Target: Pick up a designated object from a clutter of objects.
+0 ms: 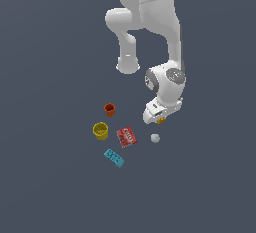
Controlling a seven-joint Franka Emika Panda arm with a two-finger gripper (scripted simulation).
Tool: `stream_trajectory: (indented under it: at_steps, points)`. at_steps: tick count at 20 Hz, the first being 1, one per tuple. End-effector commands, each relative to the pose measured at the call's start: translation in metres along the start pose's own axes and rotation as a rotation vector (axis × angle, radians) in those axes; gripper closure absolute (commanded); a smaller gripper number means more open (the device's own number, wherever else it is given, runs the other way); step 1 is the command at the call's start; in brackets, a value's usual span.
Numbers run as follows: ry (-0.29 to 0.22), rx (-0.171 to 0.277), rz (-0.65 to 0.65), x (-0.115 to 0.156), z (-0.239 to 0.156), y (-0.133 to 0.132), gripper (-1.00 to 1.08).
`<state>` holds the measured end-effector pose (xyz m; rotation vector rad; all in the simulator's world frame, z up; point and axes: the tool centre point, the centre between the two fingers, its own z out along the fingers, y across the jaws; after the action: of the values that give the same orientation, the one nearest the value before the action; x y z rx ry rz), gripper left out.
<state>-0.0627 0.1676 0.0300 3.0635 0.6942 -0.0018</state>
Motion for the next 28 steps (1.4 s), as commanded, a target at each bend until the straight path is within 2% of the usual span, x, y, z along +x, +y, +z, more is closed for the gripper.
stream_trajectory:
  at_steps: [1,12,28]
  points:
    - [0.001,0.000,0.001,-0.004,-0.007,0.007,1.08]
    - [0.001,-0.001,0.000,-0.040,-0.062,0.061,1.08]
    - [0.004,0.006,0.000,-0.120,-0.189,0.181,1.08]
